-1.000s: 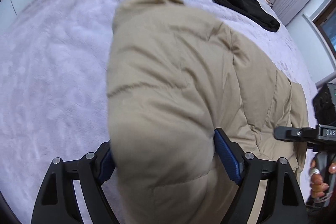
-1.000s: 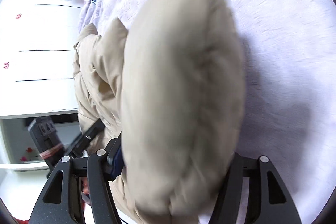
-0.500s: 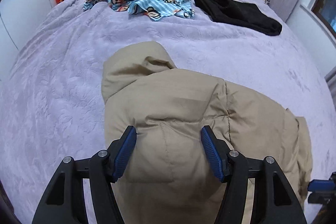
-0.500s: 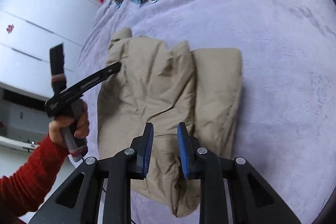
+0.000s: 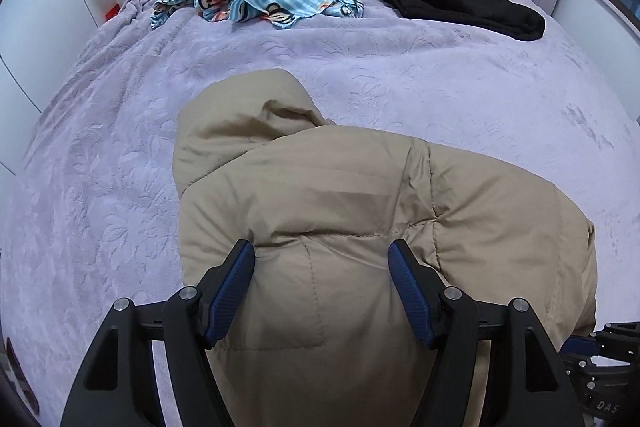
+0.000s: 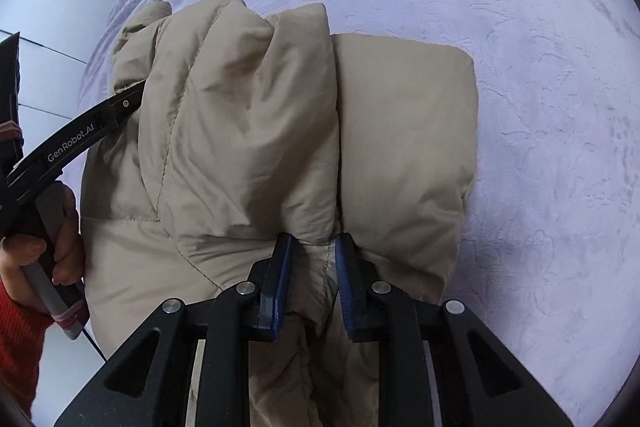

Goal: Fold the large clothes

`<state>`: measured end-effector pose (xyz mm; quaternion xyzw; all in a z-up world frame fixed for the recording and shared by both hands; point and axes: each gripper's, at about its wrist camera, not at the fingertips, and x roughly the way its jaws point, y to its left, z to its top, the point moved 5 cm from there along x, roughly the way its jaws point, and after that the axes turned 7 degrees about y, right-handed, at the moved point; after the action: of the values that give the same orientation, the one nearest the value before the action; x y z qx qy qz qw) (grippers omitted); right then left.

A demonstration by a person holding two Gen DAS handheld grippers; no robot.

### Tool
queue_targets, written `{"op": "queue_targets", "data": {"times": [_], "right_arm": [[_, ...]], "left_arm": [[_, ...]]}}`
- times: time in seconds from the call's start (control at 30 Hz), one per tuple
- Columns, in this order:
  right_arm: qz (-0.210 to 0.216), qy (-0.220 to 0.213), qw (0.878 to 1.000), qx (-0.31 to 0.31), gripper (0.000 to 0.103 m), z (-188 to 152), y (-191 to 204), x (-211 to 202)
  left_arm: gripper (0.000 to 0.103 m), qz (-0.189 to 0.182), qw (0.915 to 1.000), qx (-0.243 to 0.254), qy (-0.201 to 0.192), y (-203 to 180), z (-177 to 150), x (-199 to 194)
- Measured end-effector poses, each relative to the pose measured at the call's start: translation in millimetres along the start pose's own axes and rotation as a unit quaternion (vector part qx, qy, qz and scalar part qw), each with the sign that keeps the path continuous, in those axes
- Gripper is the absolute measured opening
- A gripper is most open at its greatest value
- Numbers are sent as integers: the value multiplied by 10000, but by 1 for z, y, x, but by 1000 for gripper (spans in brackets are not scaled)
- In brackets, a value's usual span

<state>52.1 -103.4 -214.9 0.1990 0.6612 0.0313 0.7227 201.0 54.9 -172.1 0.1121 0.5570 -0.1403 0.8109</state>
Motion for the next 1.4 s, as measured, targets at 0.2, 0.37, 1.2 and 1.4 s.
{"op": "queue_targets", "data": {"times": [0.2, 0.37, 1.2, 1.4], "right_arm": [[-45, -2, 10000, 69, 26, -1, 2, -2], [-100, -91, 9999, -51, 26, -11, 12, -22], [-50, -41, 9992, 388, 53, -99, 28, -59], [-43, 32, 9996, 275, 54, -107, 33, -65]], "left_arm": [[70, 15, 10000, -94, 32, 6, -6, -23], [70, -125, 9994, -317, -78, 27, -39, -61], [76, -435, 9924, -841, 788, 46, -172, -91], [76, -385, 9922, -917, 759, 44, -182, -104]]}}
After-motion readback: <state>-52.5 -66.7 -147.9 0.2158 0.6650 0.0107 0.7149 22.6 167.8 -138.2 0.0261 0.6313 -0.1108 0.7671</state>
